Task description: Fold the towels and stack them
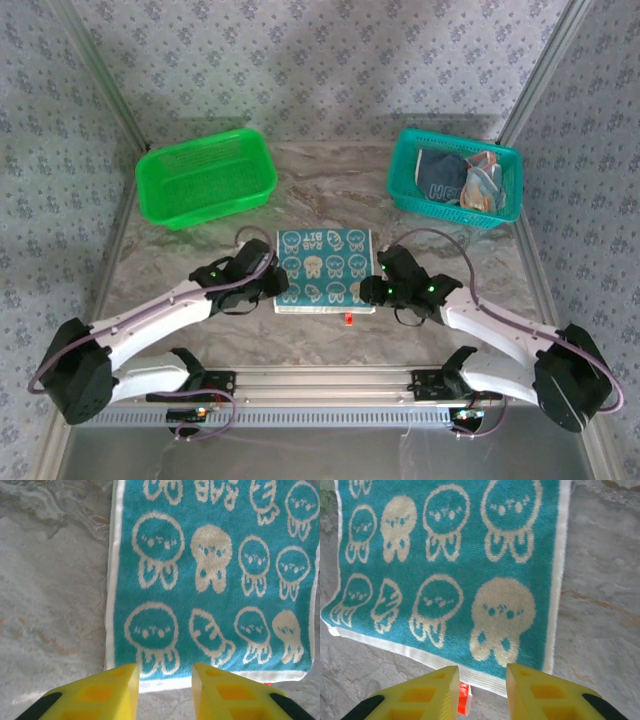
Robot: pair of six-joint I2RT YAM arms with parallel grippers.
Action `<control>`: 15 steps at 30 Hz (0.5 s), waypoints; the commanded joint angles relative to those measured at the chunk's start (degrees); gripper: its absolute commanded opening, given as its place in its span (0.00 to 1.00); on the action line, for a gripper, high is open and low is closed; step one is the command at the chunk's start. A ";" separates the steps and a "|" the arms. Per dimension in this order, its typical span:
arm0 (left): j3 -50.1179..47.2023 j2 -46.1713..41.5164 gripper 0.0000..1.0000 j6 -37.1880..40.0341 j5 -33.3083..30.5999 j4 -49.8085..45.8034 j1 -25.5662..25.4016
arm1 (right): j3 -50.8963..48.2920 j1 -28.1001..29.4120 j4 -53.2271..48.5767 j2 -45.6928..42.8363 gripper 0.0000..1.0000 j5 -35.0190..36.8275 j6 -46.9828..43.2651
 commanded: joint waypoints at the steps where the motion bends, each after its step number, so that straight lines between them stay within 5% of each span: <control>1: 2.72 2.94 0.27 2.18 2.36 4.75 1.51 | 2.16 2.19 4.00 1.90 0.31 -1.11 -1.50; 11: 6.83 14.96 0.13 2.12 4.45 13.97 4.27 | 4.32 12.17 14.49 14.73 0.02 0.25 -0.43; 15: 8.66 19.32 0.10 2.48 3.70 16.06 4.78 | 6.47 14.14 18.83 20.99 0.00 0.99 -0.30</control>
